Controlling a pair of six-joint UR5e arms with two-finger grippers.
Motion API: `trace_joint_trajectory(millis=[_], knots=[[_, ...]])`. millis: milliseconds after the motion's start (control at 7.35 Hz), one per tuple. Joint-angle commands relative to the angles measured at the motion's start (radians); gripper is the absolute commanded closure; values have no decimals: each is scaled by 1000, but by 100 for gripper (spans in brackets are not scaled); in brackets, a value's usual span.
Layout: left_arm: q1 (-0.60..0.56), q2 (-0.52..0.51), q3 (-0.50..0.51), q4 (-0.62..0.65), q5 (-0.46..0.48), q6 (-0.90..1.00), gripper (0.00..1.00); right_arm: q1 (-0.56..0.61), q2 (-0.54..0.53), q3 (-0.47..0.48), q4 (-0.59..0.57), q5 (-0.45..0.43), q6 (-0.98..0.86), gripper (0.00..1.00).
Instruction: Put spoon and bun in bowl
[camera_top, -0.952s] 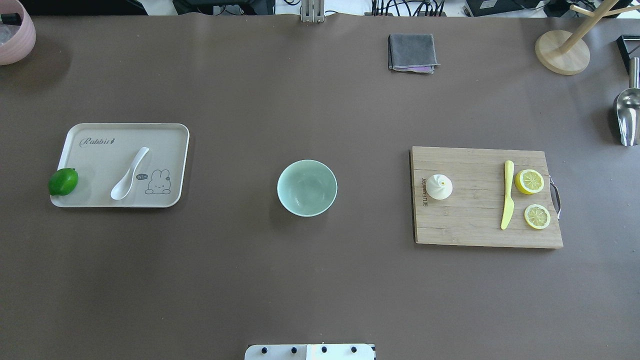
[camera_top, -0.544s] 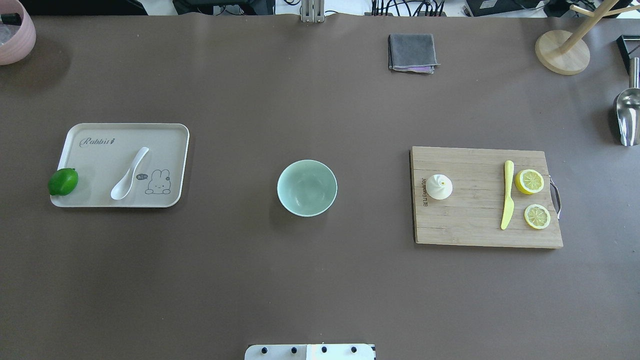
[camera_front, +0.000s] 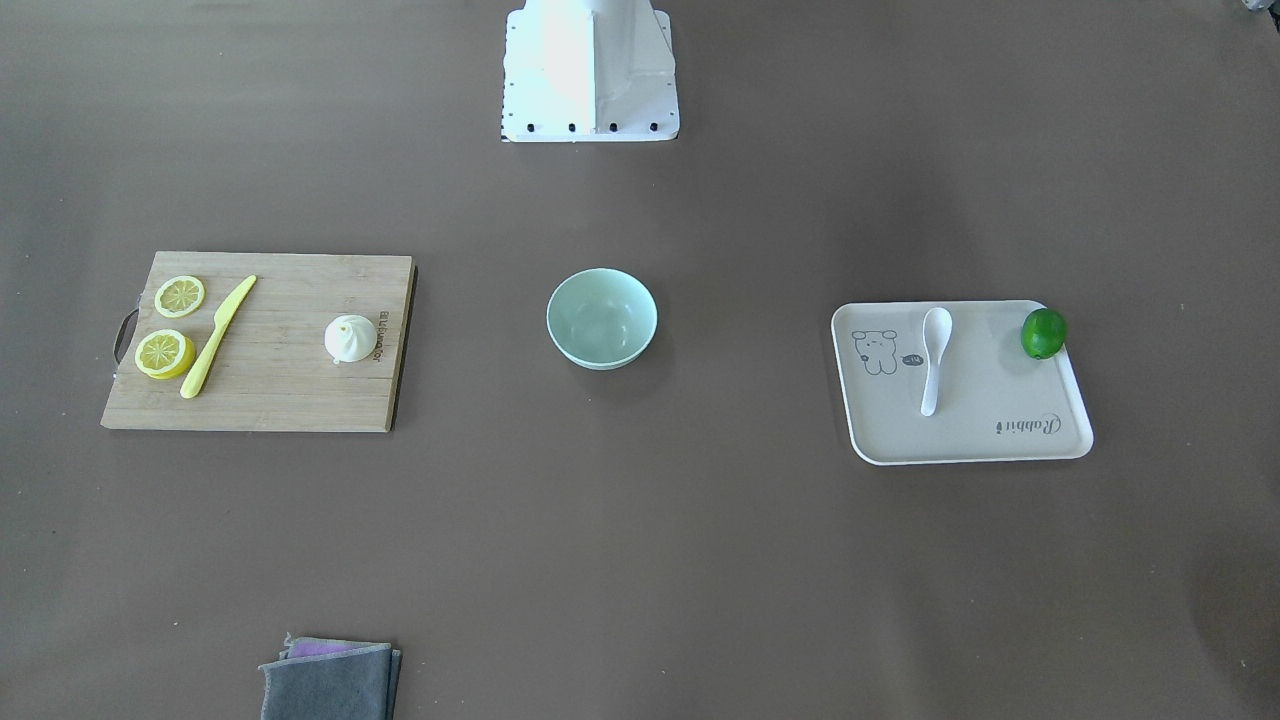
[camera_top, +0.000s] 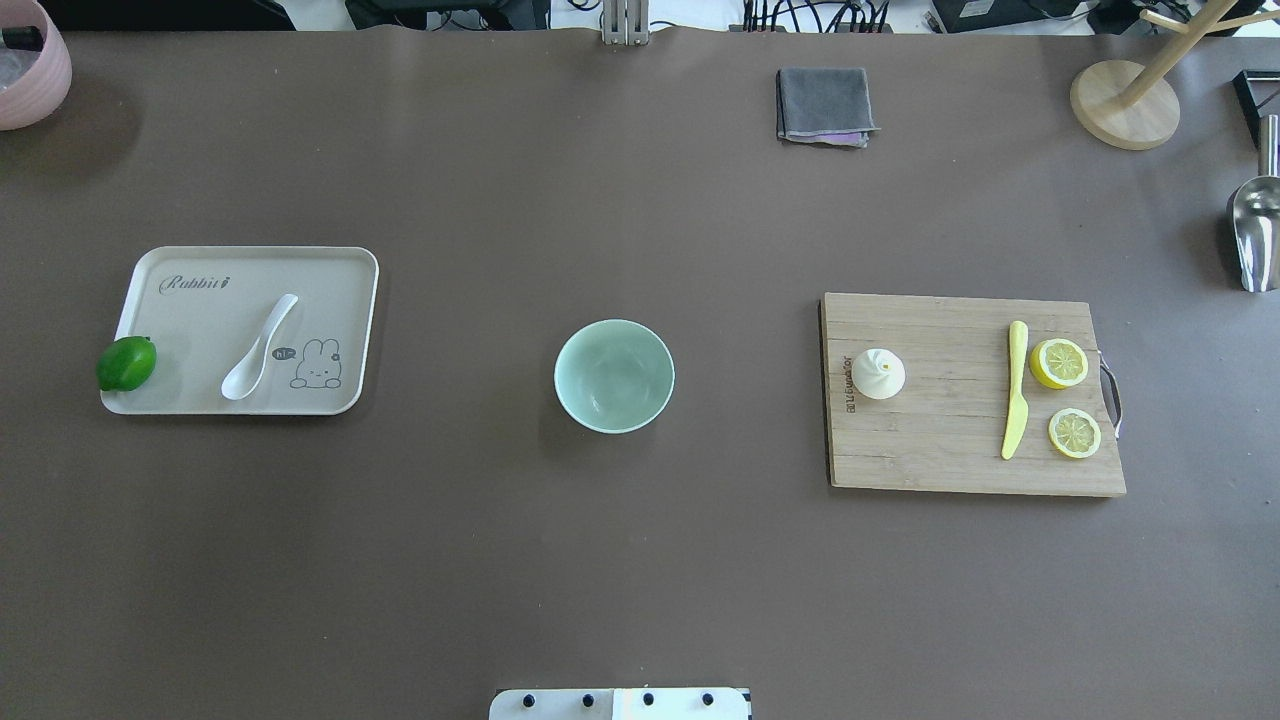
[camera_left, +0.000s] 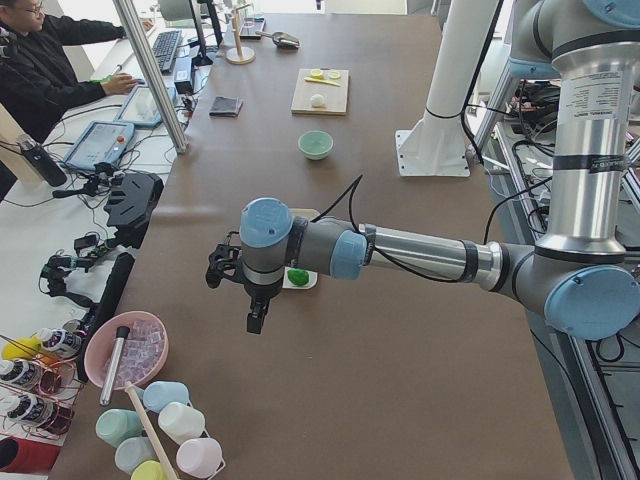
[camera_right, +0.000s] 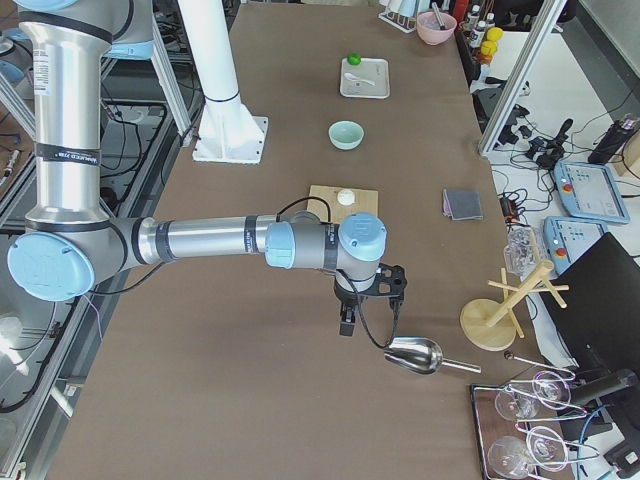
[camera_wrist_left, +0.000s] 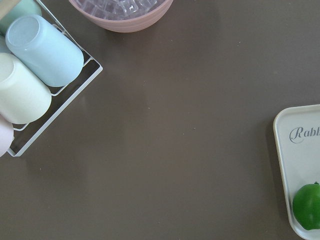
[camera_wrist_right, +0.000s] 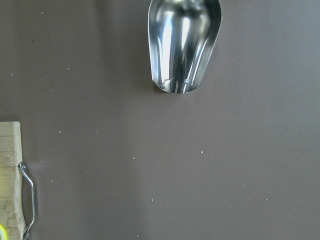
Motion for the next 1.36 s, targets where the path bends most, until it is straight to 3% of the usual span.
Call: trace_joint_trajectory(millis=[0, 272, 680, 952, 1224], knots=[[4, -2, -5, -2, 0, 0, 1, 0, 2, 13, 3, 0, 1, 0], [27, -5, -26, -66, -2, -6, 1, -6, 34, 33, 3, -2, -10, 0], [191, -56, -25, -281, -5, -135, 1, -43, 97, 33, 6, -4, 14, 0], [289, -86, -20, -434, -9, -173, 1, -51, 114, 24, 76, 94, 45, 0], [404, -205, -4, -461, -6, -490, 1, -93, 167, 30, 83, 122, 109, 0]])
